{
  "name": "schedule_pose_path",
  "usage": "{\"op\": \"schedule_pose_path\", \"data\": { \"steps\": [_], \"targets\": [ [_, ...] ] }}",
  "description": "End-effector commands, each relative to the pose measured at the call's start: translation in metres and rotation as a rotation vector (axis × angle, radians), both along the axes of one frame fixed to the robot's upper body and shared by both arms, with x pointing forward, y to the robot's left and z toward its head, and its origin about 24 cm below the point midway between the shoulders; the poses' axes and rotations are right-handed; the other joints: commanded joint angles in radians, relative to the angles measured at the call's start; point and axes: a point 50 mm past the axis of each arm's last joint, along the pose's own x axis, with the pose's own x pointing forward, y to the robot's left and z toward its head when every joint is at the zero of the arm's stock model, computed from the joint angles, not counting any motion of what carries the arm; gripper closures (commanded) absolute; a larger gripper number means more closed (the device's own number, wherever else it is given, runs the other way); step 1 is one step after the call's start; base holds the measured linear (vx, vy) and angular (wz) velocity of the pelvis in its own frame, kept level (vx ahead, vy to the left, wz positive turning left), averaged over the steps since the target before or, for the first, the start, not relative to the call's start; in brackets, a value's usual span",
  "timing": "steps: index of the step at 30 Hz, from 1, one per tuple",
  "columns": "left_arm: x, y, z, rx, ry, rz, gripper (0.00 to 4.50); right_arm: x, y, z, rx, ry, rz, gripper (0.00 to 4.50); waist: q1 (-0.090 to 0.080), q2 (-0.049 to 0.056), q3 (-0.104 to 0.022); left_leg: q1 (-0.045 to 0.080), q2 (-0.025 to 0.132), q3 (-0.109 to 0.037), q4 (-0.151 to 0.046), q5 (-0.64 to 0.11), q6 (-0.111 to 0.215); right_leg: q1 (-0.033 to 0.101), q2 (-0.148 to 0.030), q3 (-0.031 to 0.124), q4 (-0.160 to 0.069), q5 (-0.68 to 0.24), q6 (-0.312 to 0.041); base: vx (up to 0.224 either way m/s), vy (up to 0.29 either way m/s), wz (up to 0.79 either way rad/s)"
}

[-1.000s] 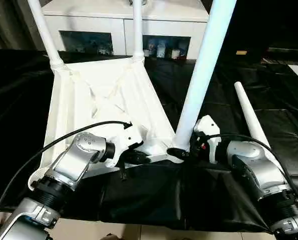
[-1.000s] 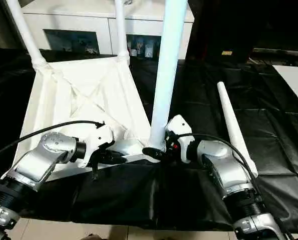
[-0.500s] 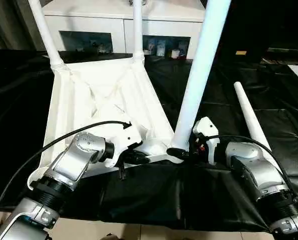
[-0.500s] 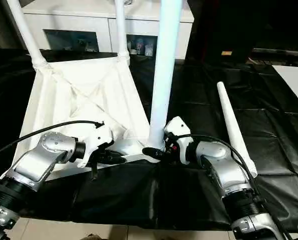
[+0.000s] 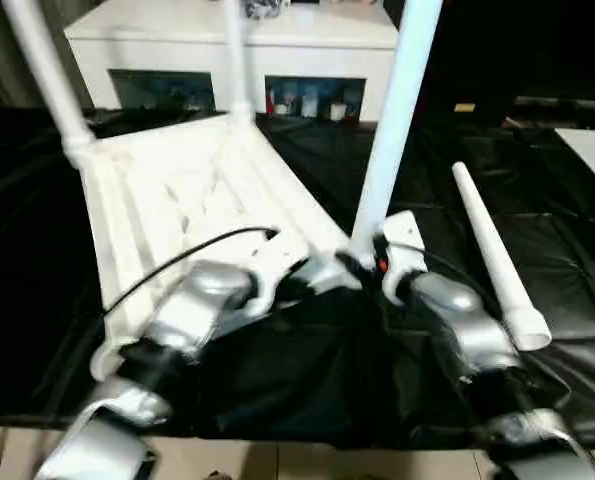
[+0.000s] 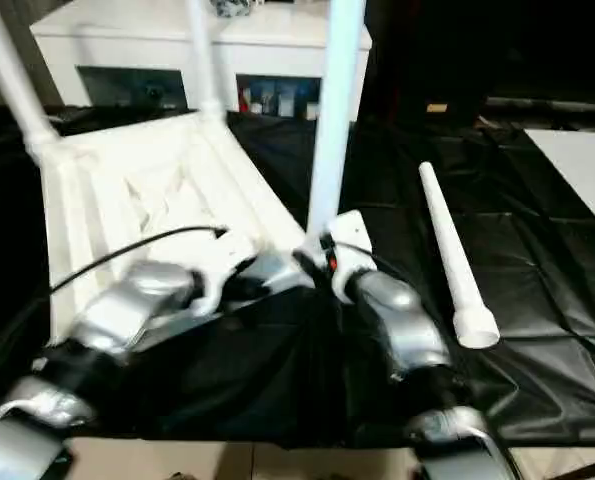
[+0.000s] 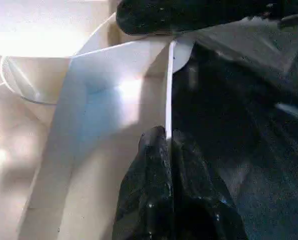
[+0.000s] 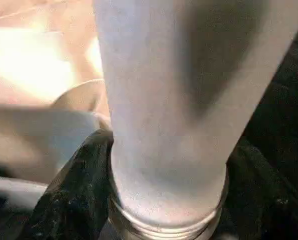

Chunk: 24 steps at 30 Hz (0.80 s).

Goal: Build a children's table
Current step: Rotate leg to tighten

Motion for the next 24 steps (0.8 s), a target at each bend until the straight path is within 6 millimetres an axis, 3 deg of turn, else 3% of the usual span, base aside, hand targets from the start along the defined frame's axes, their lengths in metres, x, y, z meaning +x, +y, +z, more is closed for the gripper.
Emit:
{"op": "schedule_pose_path", "data": {
  "steps": [1, 6, 7, 10, 11, 12, 15, 17, 20, 22, 23, 24],
  "targets": [
    [0.017, 0.0, 0.015, 0.0, -0.084, 0.141, 4.5, -0.009, -0.007, -0.038, -0.08, 0.18, -0.21, 1.78, -0.005, 0.005, -0.061, 0.016, 0.05, -0.032, -0.082, -0.243, -0.018, 0.03, -0.063, 0.041, -0.082, -0.307, -0.199, 0.0, 0.0, 0.0],
    [0.02, -0.01, 0.015, -0.001, -0.099, 0.166, 4.5, -0.006, 0.011, -0.043, -0.136, 0.19, -0.312, 1.79, -0.006, 0.002, -0.063, 0.015, 0.047, -0.032, -0.082, -0.248, -0.023, 0.032, -0.066, 0.04, -0.08, -0.288, -0.189, 0.0, 0.0, 0.0],
    [0.019, -0.011, 0.016, -0.006, -0.107, 0.15, 4.5, -0.005, 0.02, -0.04, -0.111, 0.172, -0.289, 1.79, -0.003, -0.001, -0.064, 0.014, 0.047, -0.03, -0.081, -0.239, -0.015, 0.034, -0.065, 0.04, -0.078, -0.263, -0.185, 0.0, 0.0, 0.0],
    [0.019, -0.011, 0.016, -0.007, -0.108, 0.146, 4.5, -0.003, 0.023, -0.037, -0.079, 0.153, -0.287, 1.79, -0.002, 0.0, -0.064, 0.01, 0.049, -0.03, -0.081, -0.218, 0.0, 0.037, -0.067, 0.041, -0.074, -0.229, -0.191, 0.0, 0.0, 0.0],
    [0.017, -0.008, 0.015, -0.011, -0.106, 0.135, 4.5, 0.001, 0.028, -0.028, 0.018, 0.108, -0.261, 1.23, -0.004, 0.001, -0.063, 0.011, 0.048, -0.028, -0.082, -0.23, 0.005, 0.036, -0.066, 0.04, -0.075, -0.236, -0.192, 0.0, 0.0, 0.0],
    [0.017, -0.007, 0.014, -0.01, -0.105, 0.128, 4.5, 0.003, 0.028, -0.024, 0.046, 0.08, -0.255, 1.1, -0.004, 0.0, -0.062, 0.011, 0.049, -0.029, -0.082, -0.239, 0.005, 0.035, -0.068, 0.041, -0.077, -0.248, -0.192, 0.0, 0.0, 0.0],
    [0.016, -0.006, 0.014, -0.012, -0.105, 0.119, 4.5, 0.005, 0.026, -0.017, 0.067, 0.036, -0.251, 1.03, -0.005, 0.004, -0.064, 0.008, 0.048, -0.03, -0.082, -0.235, 0.008, 0.038, -0.067, 0.04, -0.077, -0.251, -0.192, 0.0, 0.0, 0.0],
    [0.016, -0.006, 0.013, -0.018, -0.107, 0.108, 4.5, 0.007, 0.021, -0.009, 0.076, -0.009, -0.267, 0.68, -0.006, 0.002, -0.064, 0.01, 0.05, -0.029, -0.082, -0.218, 0.011, 0.037, -0.064, 0.04, -0.074, -0.231, -0.197, 0.0, 0.0, 0.0],
    [0.017, -0.01, 0.019, -0.047, -0.153, 0.084, 4.5, 0.008, 0.006, 0.008, 0.042, -0.101, -0.26, 0.68, -0.005, -0.001, -0.061, 0.008, 0.049, -0.028, -0.082, -0.217, 0.018, 0.038, -0.064, 0.04, -0.078, -0.235, -0.198, 0.0, 0.0, 0.0],
    [0.019, -0.012, 0.024, -0.089, -0.174, 0.084, 4.5, 0.005, -0.001, 0.016, 0.023, -0.144, -0.232, 0.68, 0.002, -0.003, -0.065, 0.008, 0.049, -0.026, -0.079, -0.178, 0.031, 0.041, -0.063, 0.041, -0.071, -0.195, -0.195, 0.0, 0.0, 0.0],
    [0.019, -0.014, 0.028, -0.119, -0.18, 0.087, 4.07, 0.002, -0.006, 0.018, 0.02, -0.155, -0.222, 0.66, 0.004, -0.002, -0.065, 0.005, 0.049, -0.026, -0.077, -0.16, 0.039, 0.044, -0.065, 0.043, -0.07, -0.176, -0.198, 0.0, 0.0, 0.0],
    [0.019, -0.015, 0.032, -0.15, -0.183, 0.082, 4.07, 0.0, -0.009, 0.02, 0.025, -0.163, -0.214, 0.66, 0.005, -0.002, -0.067, 0.005, 0.05, -0.026, -0.076, -0.148, 0.045, 0.044, -0.065, 0.043, -0.068, -0.159, -0.203, 0.0, 0.0, 0.0]
  ]
}}
